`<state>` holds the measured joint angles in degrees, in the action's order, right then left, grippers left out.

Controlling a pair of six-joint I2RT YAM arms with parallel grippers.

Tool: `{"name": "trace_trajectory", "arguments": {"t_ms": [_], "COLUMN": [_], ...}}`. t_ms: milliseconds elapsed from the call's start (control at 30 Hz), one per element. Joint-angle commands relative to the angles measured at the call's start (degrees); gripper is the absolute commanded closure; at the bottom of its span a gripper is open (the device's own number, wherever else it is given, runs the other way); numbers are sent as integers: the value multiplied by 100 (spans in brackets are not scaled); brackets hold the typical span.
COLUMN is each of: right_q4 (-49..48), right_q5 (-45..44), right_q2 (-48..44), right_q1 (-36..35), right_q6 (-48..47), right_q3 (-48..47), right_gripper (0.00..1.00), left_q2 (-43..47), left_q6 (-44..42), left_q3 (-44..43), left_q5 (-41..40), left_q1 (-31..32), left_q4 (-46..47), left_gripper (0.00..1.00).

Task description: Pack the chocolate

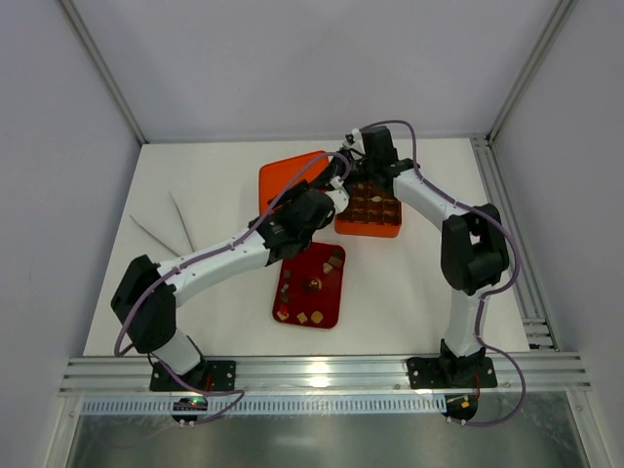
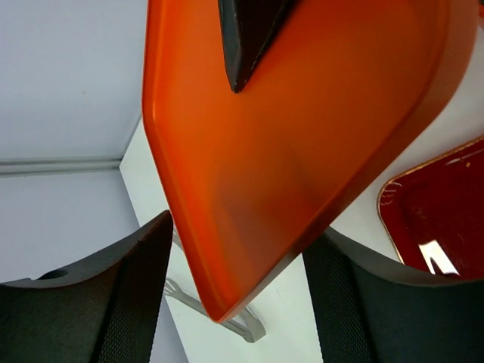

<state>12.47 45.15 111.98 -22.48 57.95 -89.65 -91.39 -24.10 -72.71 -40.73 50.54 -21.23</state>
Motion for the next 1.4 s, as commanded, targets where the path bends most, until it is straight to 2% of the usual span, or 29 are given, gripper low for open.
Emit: {"name": "trace_trajectory", "arguments": {"t_ms": [0,300,333,400,433,467,533,567,633,667,800,867,933,1167,1200,1267,1300,1333,1367], "right_q4": [-429,-667,-684,-693,-711,-746,-798,-886,-1000,-1184,-1931,-2412,-2539,-1724,-1565,-918,-739,-607,-397], "right_q5": [302,381,390,398,407,407,434,442,451,425,285,144,74,-778,-1023,-1270,-1515,-1622,-1762], "right_q2": [-432,-564,-564,-581,-590,-590,-608,-616,-660,-695,-1011,-1318,-1581,-2391,-2540,-2629,-2681,-2725,-2778], "right_q1": [-11,-2,-2,7,7,7,15,24,111,182,674,1024,1236,2063,2116,2178,2178,2178,2169], "right_q6": [225,383,383,383,383,392,383,383,392,410,647,787,797,7,-334,-705,-1055,-1189,-1329], "right_q3": [61,316,307,299,307,316,334,360,395,500,922,1255,1440,1793,1793,1688,1661,1670,1713], "right_gripper": [96,96,96,93,90,79,64,49,37,27,9,2,1,0,0,0,0,0,0], "left_q2": [-36,-45,-54,-89,-106,-124,-150,-142,-116,-89,78,78,43,-247,-360,-484,-676,-774,-922], "left_q6": [-306,-894,-930,-1009,-1018,-1044,-1071,-1079,-1045,-1018,-483,-175,-17,1336,1860,2398,3106,3443,3708], "left_q3": [142,468,459,450,442,433,389,389,328,284,-93,-410,-630,-2000,-2358,-2668,-2905,-3038,-3161], "left_q5": [-444,-770,-770,-787,-805,-822,-823,-805,-744,-717,-182,186,407,2365,3134,4033,4516,5365,5722], "left_q1": [52,175,175,184,184,184,184,193,201,201,193,184,175,-35,-97,-439,-571,-737,-974], "left_q4": [874,1868,1938,2009,2027,2070,2079,2088,2080,2079,1476,1193,842,-380,-460,-557,-531,-505,-452], "left_gripper": [35,55,66,82,98,100,100,100,100,100,100,100,100,100,100,100,100,100,100]}}
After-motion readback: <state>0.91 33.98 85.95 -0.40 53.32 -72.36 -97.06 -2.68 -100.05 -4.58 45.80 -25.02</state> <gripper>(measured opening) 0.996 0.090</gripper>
